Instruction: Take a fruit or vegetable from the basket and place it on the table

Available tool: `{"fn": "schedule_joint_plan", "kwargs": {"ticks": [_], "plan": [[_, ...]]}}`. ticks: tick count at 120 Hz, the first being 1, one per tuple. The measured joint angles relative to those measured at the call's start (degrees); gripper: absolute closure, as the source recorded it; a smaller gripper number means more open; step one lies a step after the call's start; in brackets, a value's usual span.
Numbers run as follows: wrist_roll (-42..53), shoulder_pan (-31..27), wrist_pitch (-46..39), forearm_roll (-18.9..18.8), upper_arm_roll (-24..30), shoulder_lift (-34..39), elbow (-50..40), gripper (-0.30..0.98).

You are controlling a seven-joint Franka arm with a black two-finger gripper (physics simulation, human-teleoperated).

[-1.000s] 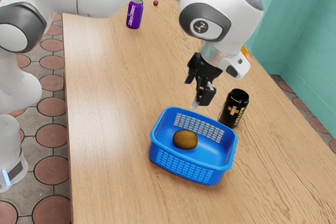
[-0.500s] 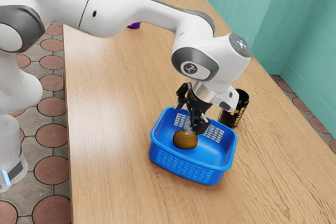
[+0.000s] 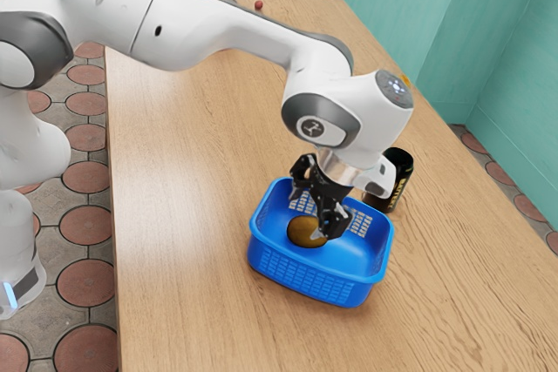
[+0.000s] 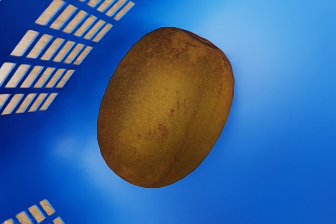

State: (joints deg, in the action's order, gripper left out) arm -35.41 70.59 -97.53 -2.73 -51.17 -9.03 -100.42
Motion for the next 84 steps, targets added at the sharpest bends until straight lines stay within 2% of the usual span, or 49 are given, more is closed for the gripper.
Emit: {"fn": "schedule_joint_plan", "kwargs": {"ticks": [27,63,84], "plan": [[-0.82,-0.66,-1.56,1.23,-0.05,-1.85,-0.35,0.05],[0.7,-0.72,-5.36,-1.58,-0.07,-6.8,-0.41,0.04],[1.64,-1.62,-6.6,-1.73,-0.02,-8.16,-0.42,0.04]]}}
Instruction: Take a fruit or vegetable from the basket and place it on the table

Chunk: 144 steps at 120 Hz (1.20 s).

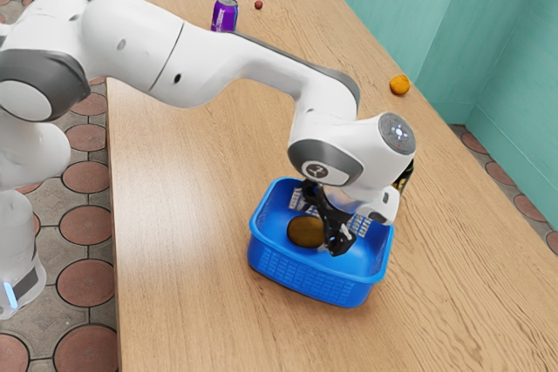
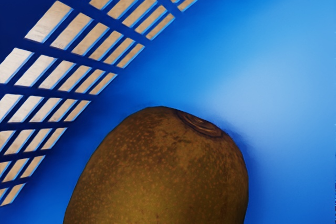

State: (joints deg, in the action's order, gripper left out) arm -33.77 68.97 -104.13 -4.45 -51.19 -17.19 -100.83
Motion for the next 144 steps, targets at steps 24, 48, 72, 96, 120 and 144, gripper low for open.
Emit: {"fn": "schedule_joint_plan", "kwargs": {"ticks": [24,48,72,96,120,144], "plan": [[0.82,-0.09,-0.85,1.04,0.04,-0.13,-0.7,0.06],[1.44,-0.53,-1.63,1.38,0.04,-0.87,-0.79,0.06],[1.97,-0.95,-2.1,1.61,0.04,-1.53,-0.79,0.06],[2.47,-1.34,-2.27,2.41,0.18,-2.4,-0.79,0.06],[2.91,-1.36,-2.53,3.29,0.26,-3.03,-0.83,0.1],[3.22,-1.58,-2.6,3.97,0.3,-3.2,-0.87,0.24]]}}
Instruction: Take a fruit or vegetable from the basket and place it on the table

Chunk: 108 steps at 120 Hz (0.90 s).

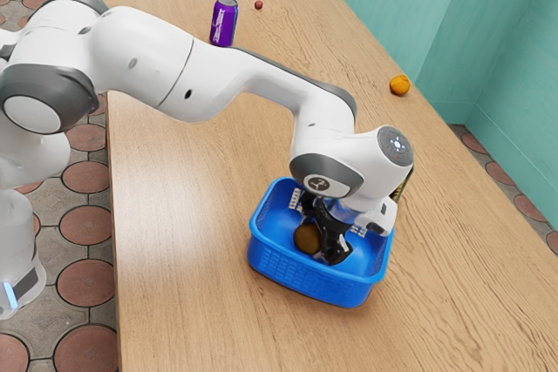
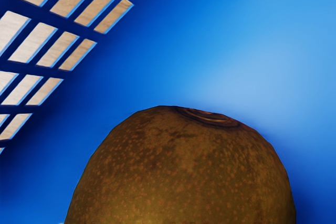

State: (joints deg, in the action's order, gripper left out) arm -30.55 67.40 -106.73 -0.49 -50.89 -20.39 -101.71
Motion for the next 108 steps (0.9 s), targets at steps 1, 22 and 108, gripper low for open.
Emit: {"fn": "schedule_joint_plan", "kwargs": {"ticks": [1,22,108], "plan": [[0.01,-0.01,0.0,0.01,0.0,-0.04,0.0,0.24],[0.29,0.04,0.04,-0.05,0.0,-0.46,0.14,0.31],[3.56,-3.93,9.47,-1.42,-17.37,12.99,10.94,0.31]]}}
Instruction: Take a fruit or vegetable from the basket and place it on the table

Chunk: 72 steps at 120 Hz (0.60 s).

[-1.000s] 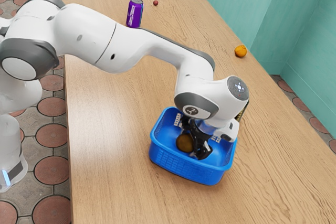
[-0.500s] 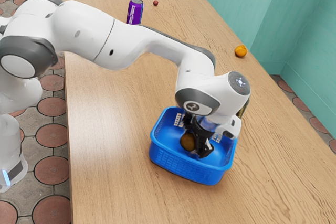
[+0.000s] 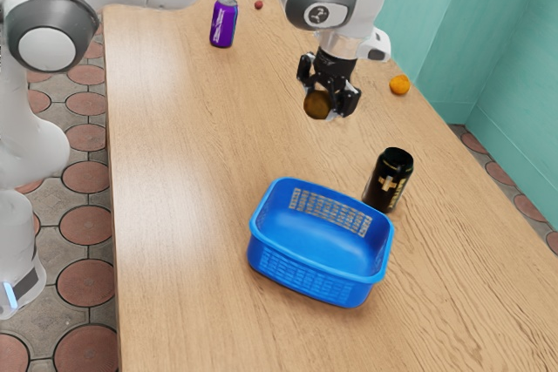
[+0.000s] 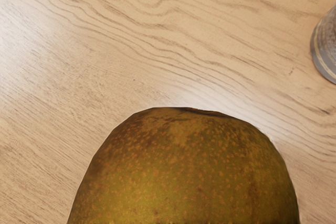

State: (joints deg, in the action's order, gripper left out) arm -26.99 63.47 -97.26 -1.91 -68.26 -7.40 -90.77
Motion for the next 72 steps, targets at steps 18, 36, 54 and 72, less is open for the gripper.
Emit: {"fn": "schedule_joint_plan", "kwargs": {"ticks": [18,36,54,72], "plan": [[1.04,-4.36,1.32,2.4,-0.36,0.03,0.04,0.11],[1.9,-2.97,9.06,2.88,0.36,0.83,7.01,0.04],[2.97,-1.82,16.29,3.0,0.36,3.38,8.83,0.01],[3.96,-2.52,20.28,3.04,0.25,4.51,9.0,0.0]]}}
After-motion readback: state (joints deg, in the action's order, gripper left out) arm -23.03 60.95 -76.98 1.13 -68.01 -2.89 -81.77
